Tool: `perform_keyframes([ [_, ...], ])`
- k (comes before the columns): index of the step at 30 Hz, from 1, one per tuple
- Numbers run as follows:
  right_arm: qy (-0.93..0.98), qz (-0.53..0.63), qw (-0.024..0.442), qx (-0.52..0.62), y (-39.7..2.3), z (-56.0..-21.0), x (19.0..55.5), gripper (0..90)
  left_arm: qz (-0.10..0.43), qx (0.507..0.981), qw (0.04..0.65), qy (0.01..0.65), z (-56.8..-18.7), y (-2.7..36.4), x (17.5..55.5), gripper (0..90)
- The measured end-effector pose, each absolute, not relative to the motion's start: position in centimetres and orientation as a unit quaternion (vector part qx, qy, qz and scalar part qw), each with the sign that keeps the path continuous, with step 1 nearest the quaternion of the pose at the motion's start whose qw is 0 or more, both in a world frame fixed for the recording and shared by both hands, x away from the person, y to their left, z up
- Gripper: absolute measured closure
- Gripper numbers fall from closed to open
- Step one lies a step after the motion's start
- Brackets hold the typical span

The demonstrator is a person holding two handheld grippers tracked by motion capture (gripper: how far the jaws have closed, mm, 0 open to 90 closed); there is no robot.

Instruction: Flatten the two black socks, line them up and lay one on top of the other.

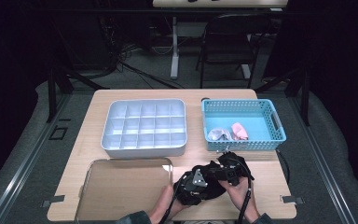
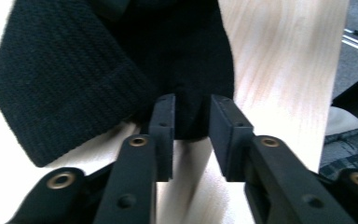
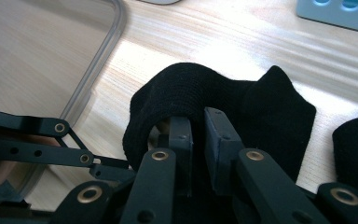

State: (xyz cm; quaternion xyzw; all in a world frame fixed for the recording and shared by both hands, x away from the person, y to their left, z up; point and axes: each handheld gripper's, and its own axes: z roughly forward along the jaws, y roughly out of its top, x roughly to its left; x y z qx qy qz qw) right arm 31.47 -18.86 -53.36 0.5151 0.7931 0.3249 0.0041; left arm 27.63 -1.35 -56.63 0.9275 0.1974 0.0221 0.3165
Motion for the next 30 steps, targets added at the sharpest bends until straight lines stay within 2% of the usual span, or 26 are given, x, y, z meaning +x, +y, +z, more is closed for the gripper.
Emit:
perform_keyframes([
  [4,0.792,0.325,0.003,0.517,-18.8,-53.4,31.5,82.1,0.023,0.927,0.317,0.201,-56.7,-1.2,27.7,83.8],
  [8,0.794,0.324,0.005,0.515,-18.9,-53.3,31.4,82.0,0.025,0.929,0.315,0.195,-56.7,-0.9,27.8,87.1],
  [23,0.798,0.31,0.034,0.516,-20.1,-53.1,30.8,79.7,0.041,0.928,0.317,0.194,-54.8,2.3,27.6,88.1],
  [30,0.806,0.248,0.058,0.534,-21.1,-53.7,30.8,77.3,0.041,0.932,0.305,0.19,-55.2,2.9,27.4,88.1],
])
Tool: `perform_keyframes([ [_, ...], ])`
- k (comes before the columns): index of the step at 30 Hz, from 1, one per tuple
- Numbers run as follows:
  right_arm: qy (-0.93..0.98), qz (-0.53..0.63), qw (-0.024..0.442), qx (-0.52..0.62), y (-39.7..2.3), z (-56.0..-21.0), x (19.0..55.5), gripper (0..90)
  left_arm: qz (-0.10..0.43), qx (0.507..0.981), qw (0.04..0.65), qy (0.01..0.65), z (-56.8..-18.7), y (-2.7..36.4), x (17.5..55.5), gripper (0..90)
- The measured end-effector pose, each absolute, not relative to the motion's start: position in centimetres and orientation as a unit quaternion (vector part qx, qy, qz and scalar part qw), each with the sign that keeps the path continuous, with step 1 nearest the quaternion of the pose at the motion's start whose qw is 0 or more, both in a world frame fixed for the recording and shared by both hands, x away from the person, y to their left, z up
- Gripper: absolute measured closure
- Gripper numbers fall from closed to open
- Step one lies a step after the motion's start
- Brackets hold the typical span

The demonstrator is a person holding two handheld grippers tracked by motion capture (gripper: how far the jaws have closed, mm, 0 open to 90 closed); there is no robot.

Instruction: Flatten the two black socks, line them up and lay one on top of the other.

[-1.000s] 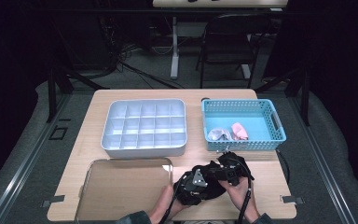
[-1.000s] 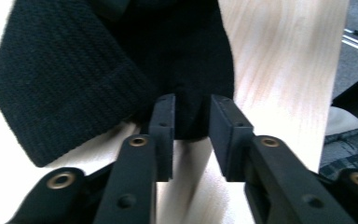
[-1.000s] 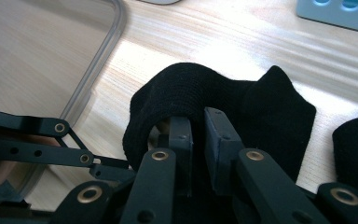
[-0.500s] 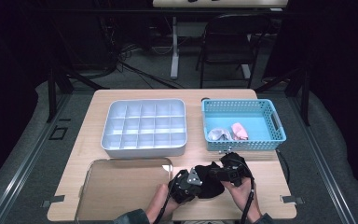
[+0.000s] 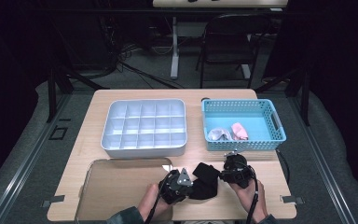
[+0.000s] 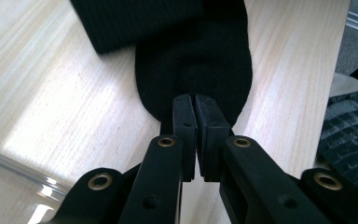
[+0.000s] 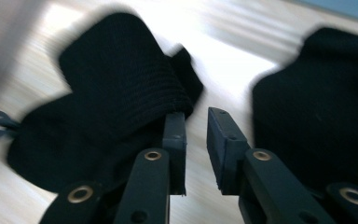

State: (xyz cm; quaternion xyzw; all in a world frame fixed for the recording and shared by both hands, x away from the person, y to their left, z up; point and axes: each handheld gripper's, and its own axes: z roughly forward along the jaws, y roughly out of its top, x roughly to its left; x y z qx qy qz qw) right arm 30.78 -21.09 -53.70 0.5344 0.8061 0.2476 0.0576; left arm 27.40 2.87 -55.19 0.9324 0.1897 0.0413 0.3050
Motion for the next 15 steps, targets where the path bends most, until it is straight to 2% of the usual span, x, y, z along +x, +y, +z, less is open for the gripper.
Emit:
perform_keyframes([
  [5,0.813,0.223,0.053,0.535,-21.5,-53.9,30.7,74.4,0.042,0.935,0.299,0.187,-55.1,3.1,27.3,87.9],
  [11,0.833,0.272,0.084,0.474,-20.0,-51.4,30.3,50.5,0.032,0.936,0.297,0.185,-55.3,2.9,27.3,87.4],
  [15,0.866,0.264,0.083,0.416,-16.6,-50.9,31.2,40.9,0.033,0.937,0.296,0.185,-55.3,2.9,27.3,87.4],
])
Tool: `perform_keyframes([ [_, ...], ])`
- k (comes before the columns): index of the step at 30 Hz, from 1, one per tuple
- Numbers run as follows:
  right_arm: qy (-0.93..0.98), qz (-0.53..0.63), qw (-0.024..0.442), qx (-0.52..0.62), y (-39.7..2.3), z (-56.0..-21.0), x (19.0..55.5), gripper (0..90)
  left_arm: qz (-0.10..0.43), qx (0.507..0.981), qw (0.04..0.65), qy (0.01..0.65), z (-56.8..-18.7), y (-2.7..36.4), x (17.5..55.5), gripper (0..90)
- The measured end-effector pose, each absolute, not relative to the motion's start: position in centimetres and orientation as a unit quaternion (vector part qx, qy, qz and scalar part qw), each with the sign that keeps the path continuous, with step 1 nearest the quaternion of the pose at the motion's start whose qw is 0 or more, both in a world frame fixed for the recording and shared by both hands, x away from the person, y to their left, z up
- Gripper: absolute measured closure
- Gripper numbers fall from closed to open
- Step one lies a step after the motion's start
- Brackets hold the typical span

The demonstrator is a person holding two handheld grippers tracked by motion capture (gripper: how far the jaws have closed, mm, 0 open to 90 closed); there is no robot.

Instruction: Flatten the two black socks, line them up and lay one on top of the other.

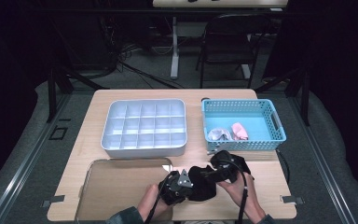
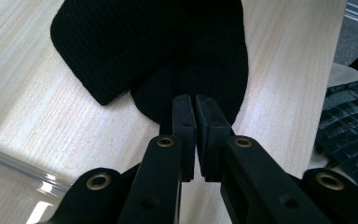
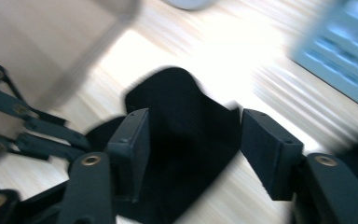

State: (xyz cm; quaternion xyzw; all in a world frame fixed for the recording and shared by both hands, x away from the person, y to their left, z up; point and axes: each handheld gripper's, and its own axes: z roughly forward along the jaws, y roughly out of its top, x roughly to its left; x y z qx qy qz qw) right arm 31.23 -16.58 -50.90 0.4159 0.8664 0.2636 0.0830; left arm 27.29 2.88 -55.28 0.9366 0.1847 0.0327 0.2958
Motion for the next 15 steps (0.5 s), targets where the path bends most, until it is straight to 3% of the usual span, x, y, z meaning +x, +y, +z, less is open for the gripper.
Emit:
perform_keyframes([
  [3,0.881,0.249,0.068,0.397,-14.2,-51.6,32.2,38.4,0.033,0.936,0.295,0.188,-55.3,3.0,27.4,87.4],
  [6,0.894,0.201,0.08,0.392,-12.7,-52.7,33.0,61.2,0.034,0.937,0.291,0.193,-55.4,3.1,27.6,87.6],
  [9,0.89,0.193,0.08,0.406,-13.3,-52.9,33.2,76.2,0.037,0.935,0.291,0.2,-55.3,3.4,27.7,87.7],
  [15,0.864,0.224,0.093,0.441,-16.4,-51.6,32.3,80.5,0.052,0.934,0.286,0.207,-54.8,4.0,28.0,87.9],
])
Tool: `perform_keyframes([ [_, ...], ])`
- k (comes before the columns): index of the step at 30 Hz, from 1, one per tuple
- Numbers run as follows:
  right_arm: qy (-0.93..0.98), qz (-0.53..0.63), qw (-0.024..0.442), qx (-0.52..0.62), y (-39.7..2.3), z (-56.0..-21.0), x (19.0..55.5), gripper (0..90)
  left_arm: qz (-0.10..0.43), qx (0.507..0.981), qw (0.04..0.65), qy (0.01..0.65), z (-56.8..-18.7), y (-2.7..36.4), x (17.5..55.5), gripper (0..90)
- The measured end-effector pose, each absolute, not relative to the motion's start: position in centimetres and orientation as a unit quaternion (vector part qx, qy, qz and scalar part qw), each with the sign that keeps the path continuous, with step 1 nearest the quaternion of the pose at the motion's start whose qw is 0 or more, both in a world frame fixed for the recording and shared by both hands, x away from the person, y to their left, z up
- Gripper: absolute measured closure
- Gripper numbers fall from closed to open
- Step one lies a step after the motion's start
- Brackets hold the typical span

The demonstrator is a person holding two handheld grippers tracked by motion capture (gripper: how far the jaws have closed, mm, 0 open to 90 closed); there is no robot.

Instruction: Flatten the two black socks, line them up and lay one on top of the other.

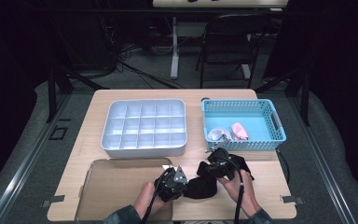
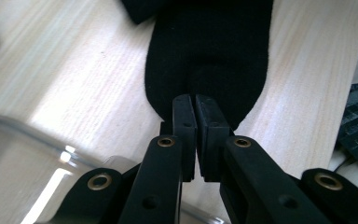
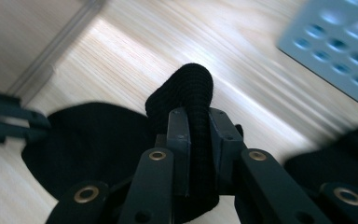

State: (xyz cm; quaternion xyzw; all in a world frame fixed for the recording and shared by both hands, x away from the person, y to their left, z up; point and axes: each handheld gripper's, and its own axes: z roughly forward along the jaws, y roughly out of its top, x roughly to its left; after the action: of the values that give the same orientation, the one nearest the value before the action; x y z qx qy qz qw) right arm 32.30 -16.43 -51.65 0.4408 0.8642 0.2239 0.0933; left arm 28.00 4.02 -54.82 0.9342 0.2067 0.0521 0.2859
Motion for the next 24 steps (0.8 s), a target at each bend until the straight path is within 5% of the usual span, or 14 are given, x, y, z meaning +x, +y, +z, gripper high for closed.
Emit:
perform_keyframes([
  [23,0.83,0.167,0.085,0.525,-23.1,-53.6,30.8,63.5,0.058,0.944,0.253,0.202,-54.9,4.9,28.3,87.1],
  [24,0.835,0.22,0.114,0.491,-22.5,-51.9,29.9,63.5,0.058,0.944,0.253,0.202,-54.9,4.9,28.3,87.1],
])
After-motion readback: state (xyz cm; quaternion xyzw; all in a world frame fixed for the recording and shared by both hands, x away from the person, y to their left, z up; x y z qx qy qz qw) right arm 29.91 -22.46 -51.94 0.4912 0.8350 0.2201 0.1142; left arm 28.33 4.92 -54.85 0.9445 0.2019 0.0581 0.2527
